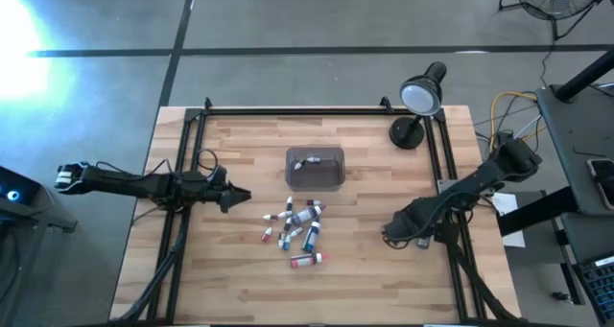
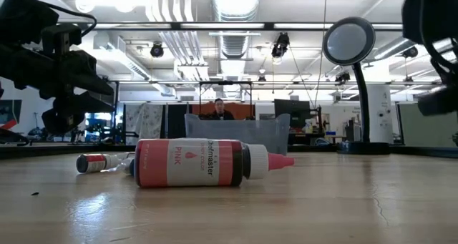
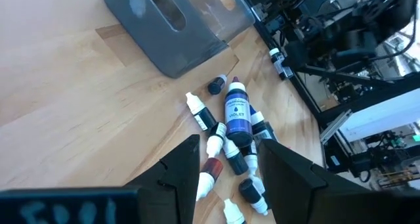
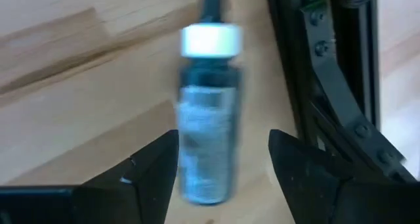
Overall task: Pick & Place food coloring
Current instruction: Put the large black food coloring bottle into the bin
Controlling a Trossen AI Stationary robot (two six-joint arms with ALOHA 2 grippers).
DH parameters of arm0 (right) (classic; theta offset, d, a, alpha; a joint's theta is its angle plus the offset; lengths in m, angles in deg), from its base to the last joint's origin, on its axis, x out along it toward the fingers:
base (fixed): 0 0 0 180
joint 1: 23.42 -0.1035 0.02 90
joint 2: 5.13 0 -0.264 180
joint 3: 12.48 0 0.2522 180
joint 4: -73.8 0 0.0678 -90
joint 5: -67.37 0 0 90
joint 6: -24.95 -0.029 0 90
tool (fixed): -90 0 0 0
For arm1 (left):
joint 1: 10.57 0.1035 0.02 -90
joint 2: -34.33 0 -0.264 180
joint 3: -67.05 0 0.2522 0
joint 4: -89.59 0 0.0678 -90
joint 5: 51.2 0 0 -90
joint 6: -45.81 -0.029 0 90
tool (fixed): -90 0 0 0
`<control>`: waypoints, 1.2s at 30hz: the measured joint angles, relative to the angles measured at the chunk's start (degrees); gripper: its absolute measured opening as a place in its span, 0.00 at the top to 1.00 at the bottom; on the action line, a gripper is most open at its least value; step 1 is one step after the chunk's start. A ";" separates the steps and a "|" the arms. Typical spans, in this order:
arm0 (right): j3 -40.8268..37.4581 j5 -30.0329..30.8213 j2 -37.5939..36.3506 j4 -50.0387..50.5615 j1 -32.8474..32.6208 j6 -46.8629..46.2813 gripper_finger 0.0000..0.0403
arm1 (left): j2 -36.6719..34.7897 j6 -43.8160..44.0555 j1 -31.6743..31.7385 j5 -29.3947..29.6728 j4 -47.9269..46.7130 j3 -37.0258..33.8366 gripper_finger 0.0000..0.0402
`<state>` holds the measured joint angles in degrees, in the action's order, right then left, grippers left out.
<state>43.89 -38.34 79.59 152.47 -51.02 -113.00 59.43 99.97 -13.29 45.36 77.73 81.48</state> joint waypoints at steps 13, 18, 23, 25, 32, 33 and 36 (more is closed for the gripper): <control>-6.55 6.13 -1.15 -9.71 0.57 3.79 0.46 | 0.04 1.49 0.00 -0.23 -0.09 0.00 0.67; -5.50 7.72 -1.99 -14.15 0.85 15.51 0.51 | 0.09 1.51 0.00 -0.04 -0.15 0.00 0.67; -4.18 8.41 -2.75 -15.66 0.94 17.20 0.54 | 0.09 1.60 0.00 0.21 -0.15 0.00 0.67; -4.02 9.26 -2.60 -12.73 0.87 13.32 0.54 | 0.09 2.26 0.00 0.24 -0.10 0.00 0.67; -3.53 12.65 -4.44 -11.91 1.64 14.72 0.45 | 0.20 4.65 0.04 0.76 -0.02 0.00 0.67; -3.53 12.70 -4.52 -12.09 1.74 16.23 0.42 | 0.20 4.82 0.04 0.85 -0.02 0.00 0.67; -3.53 12.69 -4.34 -11.38 1.79 18.29 0.35 | 0.20 4.87 0.04 1.01 -0.01 0.00 0.67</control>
<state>40.35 -25.65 75.26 141.09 -49.23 -94.70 59.62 104.84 -13.24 46.36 77.71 81.48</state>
